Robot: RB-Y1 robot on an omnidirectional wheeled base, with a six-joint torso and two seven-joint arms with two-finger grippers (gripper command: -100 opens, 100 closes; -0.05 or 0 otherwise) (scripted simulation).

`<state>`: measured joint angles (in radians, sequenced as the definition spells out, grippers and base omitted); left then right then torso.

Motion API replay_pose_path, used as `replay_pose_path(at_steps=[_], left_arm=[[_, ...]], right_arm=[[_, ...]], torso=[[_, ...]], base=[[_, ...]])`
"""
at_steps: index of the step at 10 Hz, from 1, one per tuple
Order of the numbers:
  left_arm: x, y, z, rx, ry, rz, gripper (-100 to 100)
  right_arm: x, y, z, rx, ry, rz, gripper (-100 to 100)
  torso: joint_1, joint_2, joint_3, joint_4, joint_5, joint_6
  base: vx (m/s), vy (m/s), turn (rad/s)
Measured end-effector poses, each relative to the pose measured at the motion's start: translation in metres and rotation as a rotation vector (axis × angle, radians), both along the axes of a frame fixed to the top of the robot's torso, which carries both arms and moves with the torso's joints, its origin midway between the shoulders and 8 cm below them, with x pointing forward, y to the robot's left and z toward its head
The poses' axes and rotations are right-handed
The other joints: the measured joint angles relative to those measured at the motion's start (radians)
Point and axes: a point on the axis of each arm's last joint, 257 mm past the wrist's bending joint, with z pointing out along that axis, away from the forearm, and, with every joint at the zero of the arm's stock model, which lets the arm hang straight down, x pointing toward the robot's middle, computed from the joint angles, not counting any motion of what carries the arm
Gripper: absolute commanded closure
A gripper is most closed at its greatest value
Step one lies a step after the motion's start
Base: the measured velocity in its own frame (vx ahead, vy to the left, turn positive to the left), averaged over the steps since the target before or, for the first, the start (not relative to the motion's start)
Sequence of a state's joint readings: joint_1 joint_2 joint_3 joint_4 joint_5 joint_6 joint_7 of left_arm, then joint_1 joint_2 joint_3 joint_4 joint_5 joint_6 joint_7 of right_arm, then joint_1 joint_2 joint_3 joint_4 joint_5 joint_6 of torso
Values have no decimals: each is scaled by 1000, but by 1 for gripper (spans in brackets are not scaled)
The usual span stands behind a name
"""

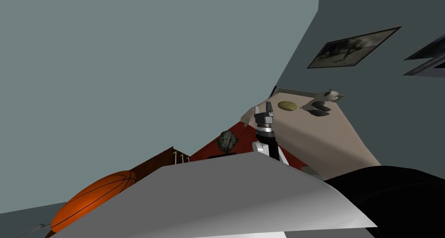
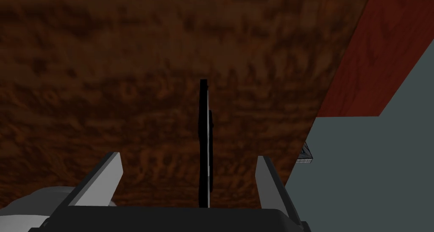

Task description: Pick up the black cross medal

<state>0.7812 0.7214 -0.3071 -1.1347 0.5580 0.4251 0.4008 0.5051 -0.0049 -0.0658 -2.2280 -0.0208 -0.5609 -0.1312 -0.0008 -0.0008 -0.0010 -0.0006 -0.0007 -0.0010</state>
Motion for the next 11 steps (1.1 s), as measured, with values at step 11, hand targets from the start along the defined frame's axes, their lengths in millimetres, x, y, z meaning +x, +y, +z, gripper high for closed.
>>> replay_pose_path(at_steps=[11], left_arm=[[-15,10,3,-1,1,-53,-100]], right_arm=[[0,0,0,0,0,0,0]], torso=[[1,3,2,1,0,1]], base=[[-2,-1,22]])
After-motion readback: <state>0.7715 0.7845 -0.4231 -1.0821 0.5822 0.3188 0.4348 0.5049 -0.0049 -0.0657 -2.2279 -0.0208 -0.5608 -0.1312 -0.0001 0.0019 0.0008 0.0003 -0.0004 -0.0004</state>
